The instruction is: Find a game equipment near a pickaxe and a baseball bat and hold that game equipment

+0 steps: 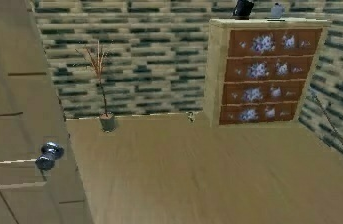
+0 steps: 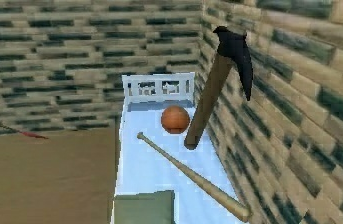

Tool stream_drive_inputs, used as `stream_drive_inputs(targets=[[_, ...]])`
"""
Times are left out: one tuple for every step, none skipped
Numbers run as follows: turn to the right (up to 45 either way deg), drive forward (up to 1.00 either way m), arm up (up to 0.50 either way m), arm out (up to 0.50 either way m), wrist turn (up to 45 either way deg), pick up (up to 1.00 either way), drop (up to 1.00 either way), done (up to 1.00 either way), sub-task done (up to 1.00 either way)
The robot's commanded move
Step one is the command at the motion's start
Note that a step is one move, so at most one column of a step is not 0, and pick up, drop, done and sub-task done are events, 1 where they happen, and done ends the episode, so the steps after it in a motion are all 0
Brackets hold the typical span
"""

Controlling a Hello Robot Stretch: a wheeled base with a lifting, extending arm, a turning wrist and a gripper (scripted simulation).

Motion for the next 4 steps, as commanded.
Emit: stream_drive_inputs(targets=[[0.0,0.4,0.0,0.0,0.0,0.0,0.0,0.0,0.0],[30.0,0.0,0.0,0.0,0.0,0.0,0.0,0.0,0.0],[0.0,0.1,0.0,0.0,0.0,0.0,0.0,0.0,0.0],[-27.0,0.0,0.0,0.0,0.0,0.0,0.0,0.0,0.0]])
